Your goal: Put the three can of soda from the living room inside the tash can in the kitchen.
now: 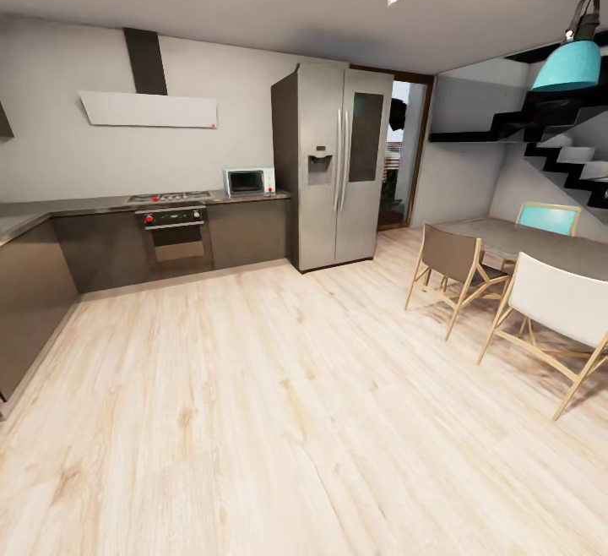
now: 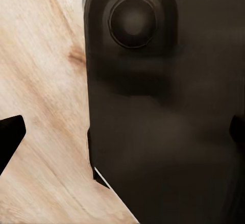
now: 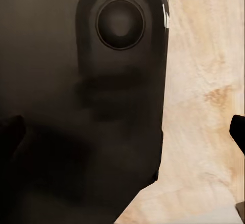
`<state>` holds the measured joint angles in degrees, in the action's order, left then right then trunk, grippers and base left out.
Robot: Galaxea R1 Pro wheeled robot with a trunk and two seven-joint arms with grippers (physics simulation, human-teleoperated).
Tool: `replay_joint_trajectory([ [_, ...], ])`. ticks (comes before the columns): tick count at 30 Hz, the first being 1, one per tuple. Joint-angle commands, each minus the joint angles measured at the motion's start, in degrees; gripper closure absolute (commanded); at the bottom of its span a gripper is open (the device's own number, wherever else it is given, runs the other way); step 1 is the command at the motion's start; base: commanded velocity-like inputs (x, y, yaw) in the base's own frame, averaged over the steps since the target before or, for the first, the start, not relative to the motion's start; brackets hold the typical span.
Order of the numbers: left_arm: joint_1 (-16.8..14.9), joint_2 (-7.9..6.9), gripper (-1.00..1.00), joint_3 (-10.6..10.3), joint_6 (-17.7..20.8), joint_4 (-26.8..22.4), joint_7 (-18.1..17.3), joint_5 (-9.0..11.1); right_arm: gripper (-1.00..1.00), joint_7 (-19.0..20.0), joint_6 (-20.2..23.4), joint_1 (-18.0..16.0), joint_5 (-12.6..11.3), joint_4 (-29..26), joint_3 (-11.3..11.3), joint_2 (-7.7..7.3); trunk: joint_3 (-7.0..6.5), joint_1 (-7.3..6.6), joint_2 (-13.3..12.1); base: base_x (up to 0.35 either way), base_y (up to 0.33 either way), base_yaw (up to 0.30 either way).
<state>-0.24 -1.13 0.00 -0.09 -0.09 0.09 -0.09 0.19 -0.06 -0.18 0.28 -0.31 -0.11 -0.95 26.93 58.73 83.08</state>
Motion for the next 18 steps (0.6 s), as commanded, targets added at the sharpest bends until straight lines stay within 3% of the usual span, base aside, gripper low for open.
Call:
replay_joint_trajectory([
  [1,0.00,-0.24,-1.00,0.00,0.00,0.00,0.00,0.00,-1.00,0.00,0.00,0.00,0.00,0.00,0.00,-0.01,0.00,0.00,0.00,0.000,0.000,0.000],
  [18,-0.12,-0.98,-1.00,0.00,0.00,0.00,0.00,0.00,-1.00,-0.28,-0.21,0.00,0.16,-0.22,-0.17,-0.75,0.00,0.00,0.00,0.000,0.000,0.000],
])
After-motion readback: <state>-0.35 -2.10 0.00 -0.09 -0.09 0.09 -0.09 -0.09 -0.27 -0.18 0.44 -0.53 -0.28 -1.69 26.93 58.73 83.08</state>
